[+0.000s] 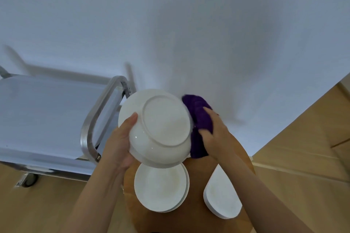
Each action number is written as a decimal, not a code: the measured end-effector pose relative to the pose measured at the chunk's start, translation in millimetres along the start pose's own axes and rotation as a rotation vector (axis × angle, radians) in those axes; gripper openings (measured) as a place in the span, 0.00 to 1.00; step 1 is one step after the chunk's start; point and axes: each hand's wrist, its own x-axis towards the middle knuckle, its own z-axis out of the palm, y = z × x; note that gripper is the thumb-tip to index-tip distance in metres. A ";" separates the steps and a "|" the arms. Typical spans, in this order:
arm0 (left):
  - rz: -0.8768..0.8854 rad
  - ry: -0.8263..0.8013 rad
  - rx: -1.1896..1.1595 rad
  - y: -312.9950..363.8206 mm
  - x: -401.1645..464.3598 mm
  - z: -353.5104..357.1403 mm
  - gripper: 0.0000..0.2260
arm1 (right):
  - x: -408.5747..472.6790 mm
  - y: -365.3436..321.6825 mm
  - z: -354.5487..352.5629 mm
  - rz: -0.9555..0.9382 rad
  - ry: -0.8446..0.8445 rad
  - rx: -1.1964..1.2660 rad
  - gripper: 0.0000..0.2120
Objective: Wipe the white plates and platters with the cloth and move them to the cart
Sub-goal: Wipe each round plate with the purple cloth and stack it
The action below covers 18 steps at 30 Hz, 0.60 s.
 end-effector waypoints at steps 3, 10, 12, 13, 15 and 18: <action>0.001 0.020 0.069 -0.7 -0.1 -2.4 0.18 | -7.0 -9.9 3.9 0.121 0.180 0.239 0.26; -0.058 -0.049 0.160 -12.0 -5.0 0.9 0.17 | -38.1 -1.0 28.2 -0.136 -0.019 0.047 0.29; -0.069 -0.038 0.164 -10.9 -6.7 -3.0 0.18 | -32.8 6.1 22.6 0.129 0.073 0.084 0.26; -0.067 -0.035 0.163 -9.1 -7.3 -4.1 0.19 | -29.2 9.7 18.8 0.322 0.097 0.101 0.23; -0.007 -0.036 0.220 -5.1 -10.1 -1.5 0.18 | -23.2 15.6 11.5 0.670 0.155 0.355 0.17; 0.168 -0.058 0.722 -11.3 -12.5 9.4 0.11 | -18.2 12.4 -3.4 0.858 0.189 0.759 0.12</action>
